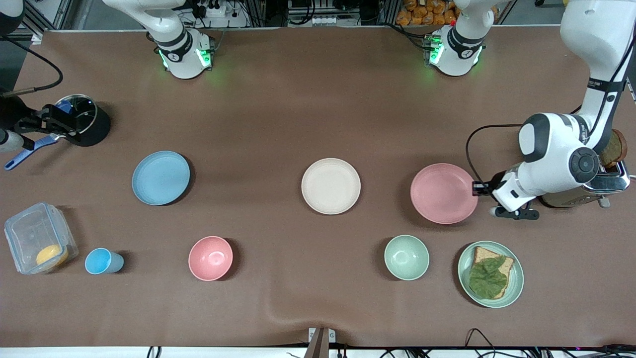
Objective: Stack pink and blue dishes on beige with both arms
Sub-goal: 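Lift the pink plate with the left gripper and carry it over the beige plate, then lower the pink plate onto the beige plate and open the left gripper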
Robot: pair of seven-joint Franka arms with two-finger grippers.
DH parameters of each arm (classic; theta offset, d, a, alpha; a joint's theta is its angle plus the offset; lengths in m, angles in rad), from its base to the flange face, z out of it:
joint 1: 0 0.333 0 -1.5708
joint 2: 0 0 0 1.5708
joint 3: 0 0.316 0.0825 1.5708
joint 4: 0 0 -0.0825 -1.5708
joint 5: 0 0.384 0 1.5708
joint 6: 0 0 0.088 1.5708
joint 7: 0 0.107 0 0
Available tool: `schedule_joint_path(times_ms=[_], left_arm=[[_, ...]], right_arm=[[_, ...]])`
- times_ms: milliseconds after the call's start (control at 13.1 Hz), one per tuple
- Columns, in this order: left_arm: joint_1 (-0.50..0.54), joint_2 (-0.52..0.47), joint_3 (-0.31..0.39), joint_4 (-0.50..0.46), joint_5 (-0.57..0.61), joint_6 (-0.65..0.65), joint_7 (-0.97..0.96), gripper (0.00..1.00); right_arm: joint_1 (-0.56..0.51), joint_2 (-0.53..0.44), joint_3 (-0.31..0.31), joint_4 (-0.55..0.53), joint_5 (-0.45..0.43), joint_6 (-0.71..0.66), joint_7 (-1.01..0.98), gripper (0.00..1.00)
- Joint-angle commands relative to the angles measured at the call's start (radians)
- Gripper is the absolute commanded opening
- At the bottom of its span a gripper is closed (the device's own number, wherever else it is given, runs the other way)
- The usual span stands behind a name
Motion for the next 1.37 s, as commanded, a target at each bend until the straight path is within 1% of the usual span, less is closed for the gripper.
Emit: schedule_joint_path(times_ms=[0,76,380,533,609,761,837,989,1293], left_arm=[[-0.026,0.003,-0.115,0.07,-0.021,-0.057,-0.156,0.0],[-0.058,0.01,-0.14,0.082,-0.021,-0.057,-0.214,0.0],[-0.297,0.099,-0.141,0.196,-0.012,-0.04,-0.444,0.0],[-0.347,0.157,-0.141,0.248,-0.01,-0.02,-0.495,0.0],[-0.376,0.182,-0.138,0.252,-0.009,0.018,-0.504,0.0],[-0.398,0.249,-0.134,0.253,-0.007,0.106,-0.504,0.0],[-0.408,0.262,-0.132,0.253,0.005,0.115,-0.504,0.0],[-0.404,0.265,-0.103,0.236,0.054,0.114,-0.501,0.0],[-0.407,0.299,-0.102,0.22,0.082,0.115,-0.498,0.0]], right_arm=[[0.013,-0.005,-0.009,0.006,0.002,-0.009,-0.002,1.0],[0.011,-0.006,-0.01,0.006,0.004,-0.013,0.0,1.0],[0.011,-0.005,-0.009,0.006,0.004,-0.012,-0.002,1.0],[0.013,-0.005,-0.009,0.006,0.002,-0.012,-0.002,1.0],[0.013,-0.006,-0.009,0.006,0.002,-0.013,-0.002,1.0],[0.011,-0.005,-0.01,0.006,0.002,-0.012,0.0,1.0],[0.011,-0.005,-0.01,0.006,0.002,-0.01,-0.002,1.0],[0.014,-0.008,-0.006,0.006,0.002,-0.015,0.001,1.0],[0.021,-0.009,-0.007,0.006,0.002,-0.017,0.003,1.0]])
